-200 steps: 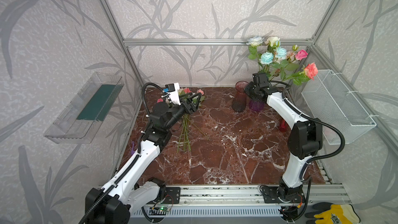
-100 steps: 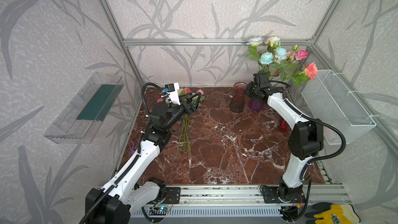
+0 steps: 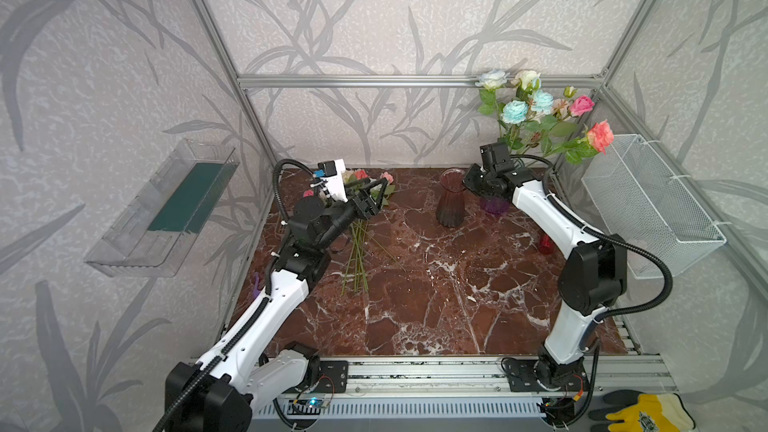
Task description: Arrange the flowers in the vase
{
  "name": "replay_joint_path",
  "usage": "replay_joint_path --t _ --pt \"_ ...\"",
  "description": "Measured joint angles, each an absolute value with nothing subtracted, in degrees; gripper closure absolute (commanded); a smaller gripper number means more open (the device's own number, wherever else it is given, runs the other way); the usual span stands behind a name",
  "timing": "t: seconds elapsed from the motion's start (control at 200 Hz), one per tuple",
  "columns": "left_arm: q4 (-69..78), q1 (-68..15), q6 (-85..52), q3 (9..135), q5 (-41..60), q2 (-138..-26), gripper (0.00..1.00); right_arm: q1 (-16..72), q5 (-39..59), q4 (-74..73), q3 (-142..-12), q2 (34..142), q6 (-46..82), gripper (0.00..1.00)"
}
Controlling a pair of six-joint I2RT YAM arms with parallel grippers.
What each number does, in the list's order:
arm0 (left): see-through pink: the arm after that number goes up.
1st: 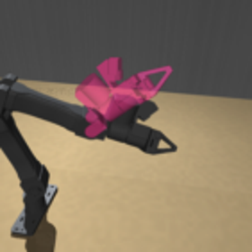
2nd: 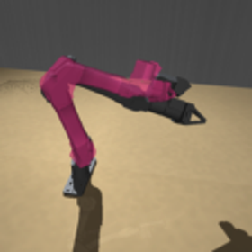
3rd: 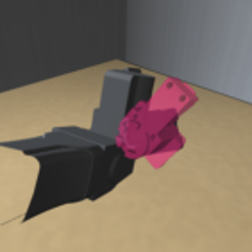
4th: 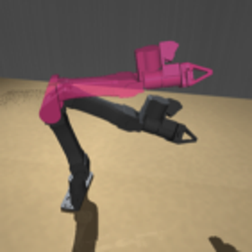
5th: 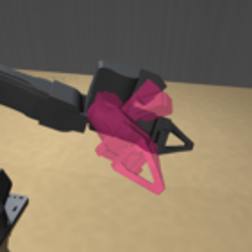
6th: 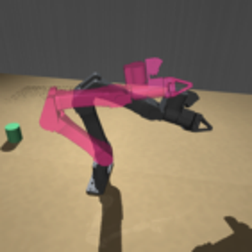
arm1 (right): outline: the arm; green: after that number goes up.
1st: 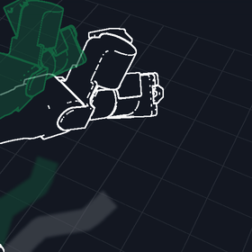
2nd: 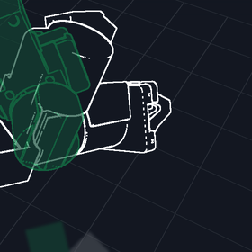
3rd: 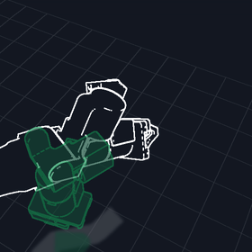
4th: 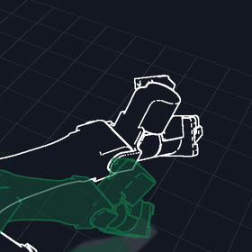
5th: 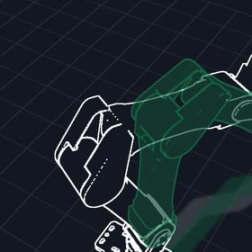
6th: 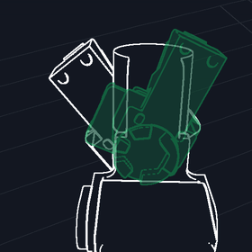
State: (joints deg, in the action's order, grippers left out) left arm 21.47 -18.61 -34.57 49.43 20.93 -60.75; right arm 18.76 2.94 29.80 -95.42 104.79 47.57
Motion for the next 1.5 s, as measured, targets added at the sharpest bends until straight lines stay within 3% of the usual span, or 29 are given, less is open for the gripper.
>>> replay_joint_path --t 0.235,0.615,0.77,0.965,1.21,1.33,1.5 --pt "21.17 -18.61 -34.02 49.43 20.36 -61.28 0.28 22.13 4.51 33.34 -92.18 100.4 44.84 1.0" --pt "18.35 -18.61 -34.44 49.43 18.92 -66.46 0.3 26.04 9.32 36.05 -72.36 80.68 46.22 1.0" --pt "16.45 -18.63 -34.37 49.71 17.56 -68.79 0.33 27.44 9.1 34.04 -70.26 79.37 47.44 1.0" --pt "2.81 -18.68 -34.04 56.69 7.2 -74.91 0.34 29.89 9.13 31.05 -69.95 80.6 47.94 1.0" --pt "-9.98 -18.57 -35.03 62.98 1.41 -84.23 0.37 30.65 9.96 29.58 -70.61 81.06 47.48 0.63" --pt "-14.72 -18.57 -36.95 65.52 1.34 -89.3 0.46 30.65 9.63 28.91 -70.96 80.47 46.52 0.56" --pt "-20.67 -18.57 -40.66 68.31 1.15 -95.7 0.47 30.37 9.04 28.91 -71.13 77.54 44.34 0.5"
